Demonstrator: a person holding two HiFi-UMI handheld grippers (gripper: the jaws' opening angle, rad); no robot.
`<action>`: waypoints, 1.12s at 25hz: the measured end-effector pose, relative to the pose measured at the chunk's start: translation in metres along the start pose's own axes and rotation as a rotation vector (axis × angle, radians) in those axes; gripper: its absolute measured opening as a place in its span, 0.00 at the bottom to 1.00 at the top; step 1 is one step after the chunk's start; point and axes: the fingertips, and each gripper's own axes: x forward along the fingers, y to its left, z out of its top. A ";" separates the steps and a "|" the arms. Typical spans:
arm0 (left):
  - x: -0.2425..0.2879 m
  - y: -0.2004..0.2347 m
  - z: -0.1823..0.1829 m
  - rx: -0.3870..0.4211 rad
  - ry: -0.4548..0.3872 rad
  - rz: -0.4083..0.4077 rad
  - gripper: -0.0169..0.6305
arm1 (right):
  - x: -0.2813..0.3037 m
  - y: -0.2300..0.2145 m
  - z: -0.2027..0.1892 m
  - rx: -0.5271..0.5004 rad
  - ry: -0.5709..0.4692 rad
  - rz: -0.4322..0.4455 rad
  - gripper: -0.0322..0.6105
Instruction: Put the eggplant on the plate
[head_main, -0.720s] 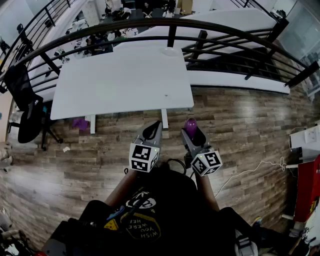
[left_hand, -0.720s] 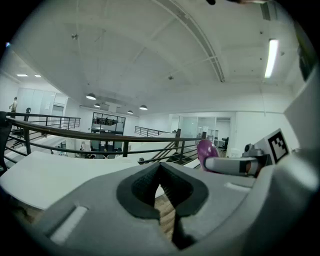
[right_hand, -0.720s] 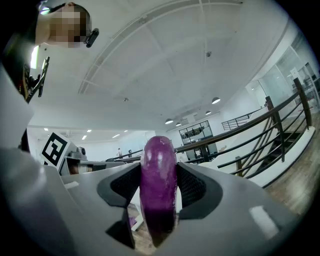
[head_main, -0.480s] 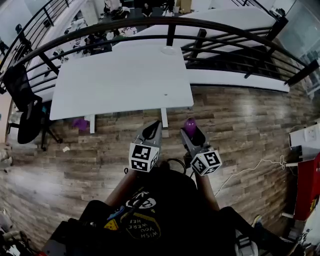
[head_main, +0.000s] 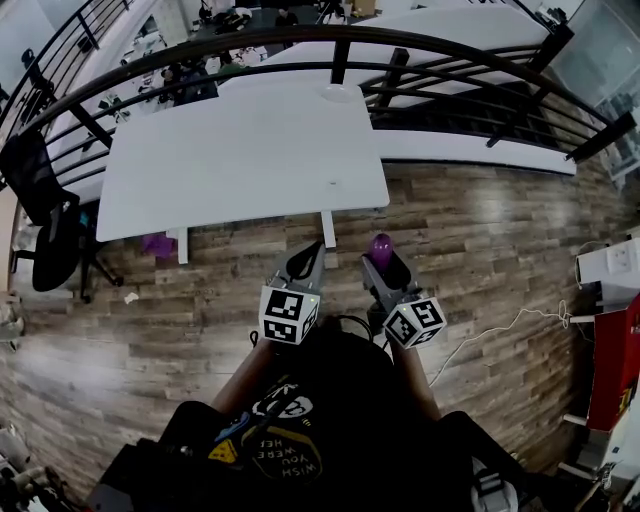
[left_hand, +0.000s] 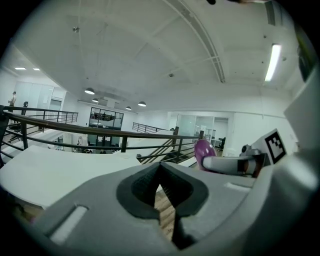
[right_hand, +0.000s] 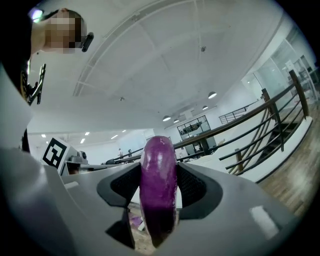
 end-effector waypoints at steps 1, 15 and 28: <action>0.000 0.004 -0.001 -0.003 0.002 -0.003 0.03 | 0.004 0.001 -0.002 0.010 0.004 0.000 0.41; 0.070 0.024 -0.014 -0.036 0.085 -0.076 0.03 | 0.044 -0.035 -0.021 0.088 0.067 -0.003 0.41; 0.232 0.029 0.041 -0.024 0.078 0.021 0.03 | 0.134 -0.186 0.031 0.056 0.148 0.140 0.41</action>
